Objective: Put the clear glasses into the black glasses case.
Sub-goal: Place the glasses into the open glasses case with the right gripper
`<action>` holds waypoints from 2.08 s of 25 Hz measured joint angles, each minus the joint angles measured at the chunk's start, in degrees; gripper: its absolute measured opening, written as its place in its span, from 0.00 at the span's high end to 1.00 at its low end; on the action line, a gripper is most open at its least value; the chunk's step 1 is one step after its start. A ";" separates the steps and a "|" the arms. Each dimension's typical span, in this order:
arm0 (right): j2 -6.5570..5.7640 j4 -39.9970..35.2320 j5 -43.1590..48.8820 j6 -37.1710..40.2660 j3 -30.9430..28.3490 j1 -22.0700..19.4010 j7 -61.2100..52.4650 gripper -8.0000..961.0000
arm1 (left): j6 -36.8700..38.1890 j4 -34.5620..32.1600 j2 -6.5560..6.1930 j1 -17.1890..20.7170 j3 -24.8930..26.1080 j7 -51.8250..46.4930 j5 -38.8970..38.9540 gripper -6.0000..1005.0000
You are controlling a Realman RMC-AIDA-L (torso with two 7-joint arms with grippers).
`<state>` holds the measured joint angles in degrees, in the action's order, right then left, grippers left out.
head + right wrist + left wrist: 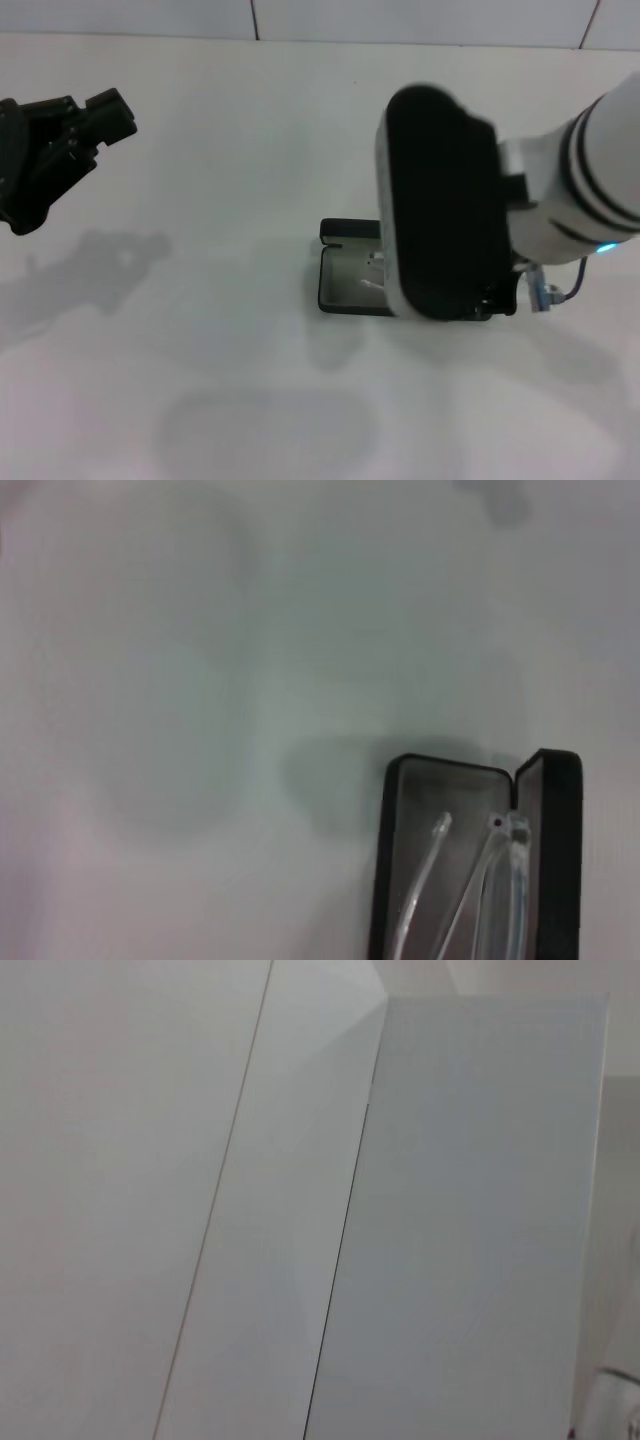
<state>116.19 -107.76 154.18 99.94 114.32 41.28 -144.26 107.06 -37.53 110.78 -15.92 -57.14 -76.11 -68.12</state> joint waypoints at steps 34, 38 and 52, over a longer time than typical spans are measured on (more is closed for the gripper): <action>-0.01 11.95 14.94 -20.95 19.66 -1.27 -0.02 0.88 | -0.46 1.36 0.17 -0.60 1.44 0.25 0.02 0.91; 0.01 12.56 15.81 -21.90 20.36 -1.42 -0.04 0.88 | -0.46 1.40 0.19 -0.61 1.44 0.26 -0.27 0.91; 0.00 13.33 15.89 -22.66 20.50 -1.47 -0.32 0.88 | -0.34 1.41 0.45 -0.61 1.41 0.31 -0.44 0.91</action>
<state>116.19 -94.44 170.08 77.27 134.82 39.81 -144.58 106.72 -36.12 111.23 -16.53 -55.72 -75.80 -68.56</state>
